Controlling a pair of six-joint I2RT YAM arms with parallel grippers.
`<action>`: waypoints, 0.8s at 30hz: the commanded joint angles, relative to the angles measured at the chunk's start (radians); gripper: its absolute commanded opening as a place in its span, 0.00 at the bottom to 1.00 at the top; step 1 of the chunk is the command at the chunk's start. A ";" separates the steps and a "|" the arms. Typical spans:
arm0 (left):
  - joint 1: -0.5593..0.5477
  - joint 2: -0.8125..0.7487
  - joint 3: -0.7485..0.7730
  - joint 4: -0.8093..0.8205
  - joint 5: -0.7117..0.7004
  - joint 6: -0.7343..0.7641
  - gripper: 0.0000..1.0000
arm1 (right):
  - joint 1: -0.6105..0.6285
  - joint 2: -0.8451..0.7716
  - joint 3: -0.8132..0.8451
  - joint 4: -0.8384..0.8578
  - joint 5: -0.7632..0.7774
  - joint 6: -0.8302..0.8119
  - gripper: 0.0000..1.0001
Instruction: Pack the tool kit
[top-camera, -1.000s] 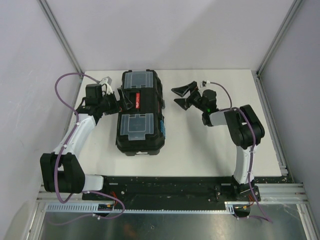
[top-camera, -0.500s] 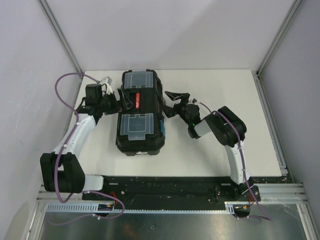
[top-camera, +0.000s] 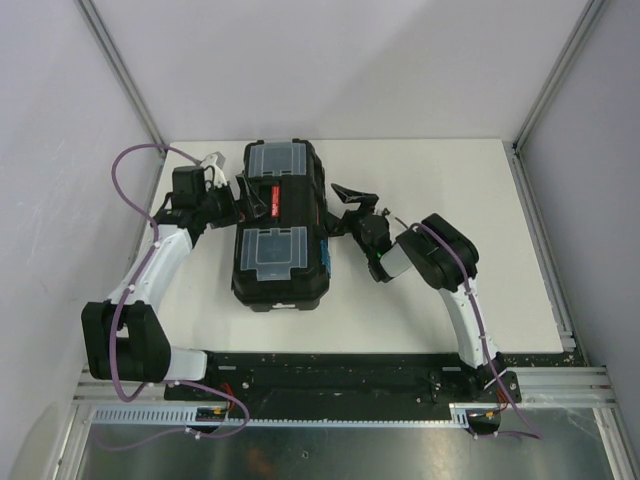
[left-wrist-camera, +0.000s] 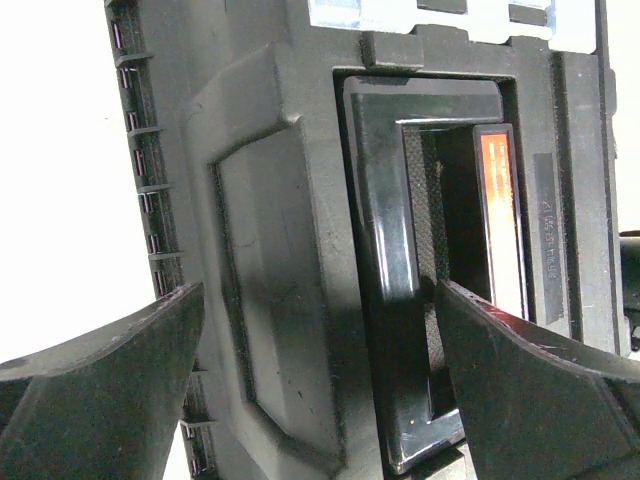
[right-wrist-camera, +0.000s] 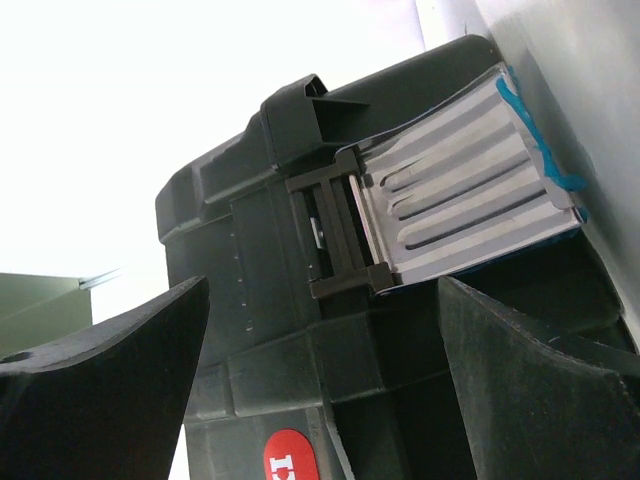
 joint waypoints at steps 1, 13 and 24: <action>0.000 0.041 -0.010 -0.095 -0.082 0.051 0.99 | 0.010 0.049 0.060 -0.007 0.074 0.158 0.99; -0.001 0.025 -0.010 -0.098 -0.096 0.050 0.99 | -0.015 -0.093 0.054 -0.245 -0.084 0.065 0.99; -0.001 0.025 -0.014 -0.099 -0.099 0.051 0.99 | 0.019 -0.045 0.052 -0.263 -0.085 0.143 0.99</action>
